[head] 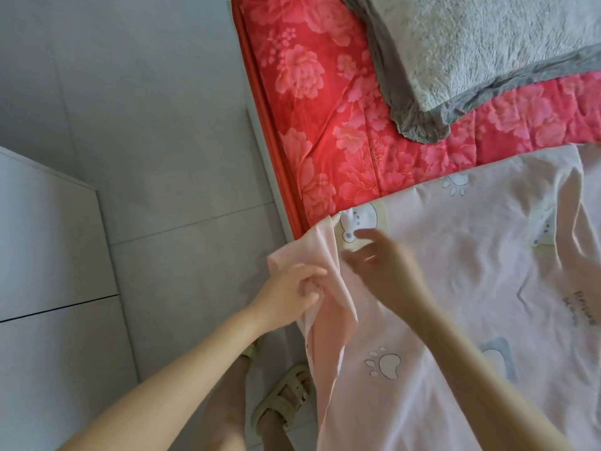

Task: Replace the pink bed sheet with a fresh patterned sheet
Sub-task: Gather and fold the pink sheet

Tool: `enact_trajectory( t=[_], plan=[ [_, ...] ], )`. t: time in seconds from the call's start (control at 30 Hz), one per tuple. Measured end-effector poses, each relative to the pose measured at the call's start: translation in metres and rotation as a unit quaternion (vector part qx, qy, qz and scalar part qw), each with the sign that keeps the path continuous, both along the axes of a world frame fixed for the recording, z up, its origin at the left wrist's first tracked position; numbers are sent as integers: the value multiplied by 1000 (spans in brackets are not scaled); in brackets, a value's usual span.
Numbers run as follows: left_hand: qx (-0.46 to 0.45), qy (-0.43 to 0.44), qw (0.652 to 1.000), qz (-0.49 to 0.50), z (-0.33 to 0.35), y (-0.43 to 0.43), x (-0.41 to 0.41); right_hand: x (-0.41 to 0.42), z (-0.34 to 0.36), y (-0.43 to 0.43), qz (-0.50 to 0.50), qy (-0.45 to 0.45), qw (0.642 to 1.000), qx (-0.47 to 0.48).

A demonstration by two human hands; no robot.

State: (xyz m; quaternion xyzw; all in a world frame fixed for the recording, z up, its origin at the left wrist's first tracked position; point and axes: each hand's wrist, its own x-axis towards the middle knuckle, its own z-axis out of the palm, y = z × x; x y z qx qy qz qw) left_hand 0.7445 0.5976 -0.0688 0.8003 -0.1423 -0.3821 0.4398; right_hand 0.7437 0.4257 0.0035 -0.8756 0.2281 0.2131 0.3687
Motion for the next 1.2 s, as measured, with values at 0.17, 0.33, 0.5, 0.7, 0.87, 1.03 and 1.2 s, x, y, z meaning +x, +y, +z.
enact_trajectory(
  t=[0.17,0.33,0.5,0.7,0.87,1.03,1.2],
  plan=[
    [-102,181,966,152,-26,0,-11,-39,-40,43,129,63,987,-79],
    [-145,122,969,158,-31,1,-4,-43,-78,49,107,-65,971,-205],
    [-88,2,940,328,-34,8,-3,-9,-60,44,33,-128,977,-166],
    [98,82,909,398,-69,4,-13,17,-50,42,29,-99,992,-80],
    [220,-141,882,392,-57,-6,-16,29,-42,45,14,-69,997,-42],
    [120,-535,799,247,-60,0,0,40,-38,45,-30,-63,998,-9],
    [90,-608,776,143,-56,5,22,48,-43,39,-107,-48,993,33]
  ],
)
